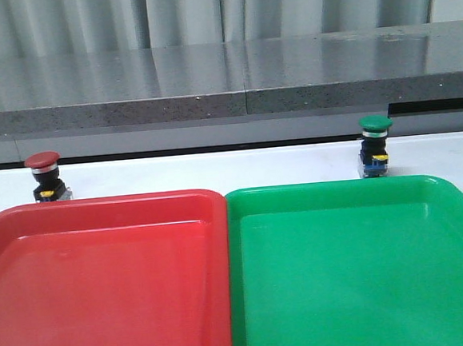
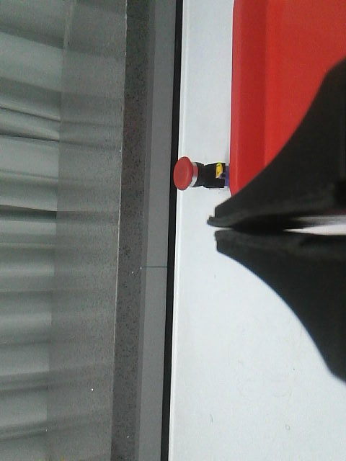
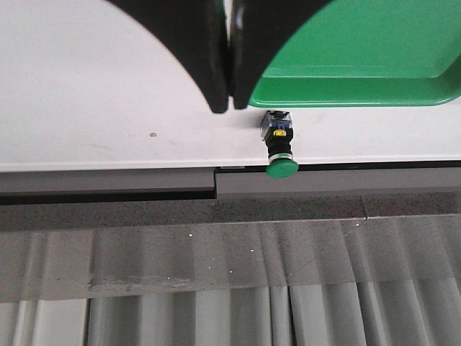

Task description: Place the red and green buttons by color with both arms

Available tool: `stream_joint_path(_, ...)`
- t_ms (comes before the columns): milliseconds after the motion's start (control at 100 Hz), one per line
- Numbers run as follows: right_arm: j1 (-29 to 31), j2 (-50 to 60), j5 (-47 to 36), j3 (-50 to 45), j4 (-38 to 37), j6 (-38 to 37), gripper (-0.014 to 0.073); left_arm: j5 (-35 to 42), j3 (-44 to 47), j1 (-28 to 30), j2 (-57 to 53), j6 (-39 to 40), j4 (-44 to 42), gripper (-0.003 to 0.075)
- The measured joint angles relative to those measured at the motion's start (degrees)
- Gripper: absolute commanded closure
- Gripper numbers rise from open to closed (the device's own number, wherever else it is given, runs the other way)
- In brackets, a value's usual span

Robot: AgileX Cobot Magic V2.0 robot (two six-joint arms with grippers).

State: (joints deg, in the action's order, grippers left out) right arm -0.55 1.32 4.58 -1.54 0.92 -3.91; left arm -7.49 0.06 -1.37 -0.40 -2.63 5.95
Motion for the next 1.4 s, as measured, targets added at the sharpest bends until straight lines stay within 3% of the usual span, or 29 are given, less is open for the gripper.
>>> stream_joint_path(570, 0.0, 0.0, 0.0, 0.0, 0.0, 0.0, 0.0654, 0.1, 0.0, 0.0, 0.0, 0.0, 1.0, 0.0739)
stream_joint_path(700, 0.0, 0.0, 0.0, 0.0, 0.0, 0.0, 0.0654, -3.3, -2.2, 0.0, 0.5, 0.0, 2.3, 0.0739)
stream_joint_path(870, 0.0, 0.0, 0.0, 0.0, 0.0, 0.0, 0.0654, -6.6, -12.3, 0.0, 9.2, 0.0, 2.5, 0.0739)
stream_joint_path(1180, 0.0, 0.0, 0.0, 0.0, 0.0, 0.0, 0.0654, -22.9, -37.8, 0.0, 39.7, 0.0, 2.5, 0.0739)
stream_joint_path(1400, 0.0, 0.0, 0.0, 0.0, 0.0, 0.0, 0.0654, -27.7, -51.6, 0.0, 56.5, 0.0, 2.5, 0.0739)
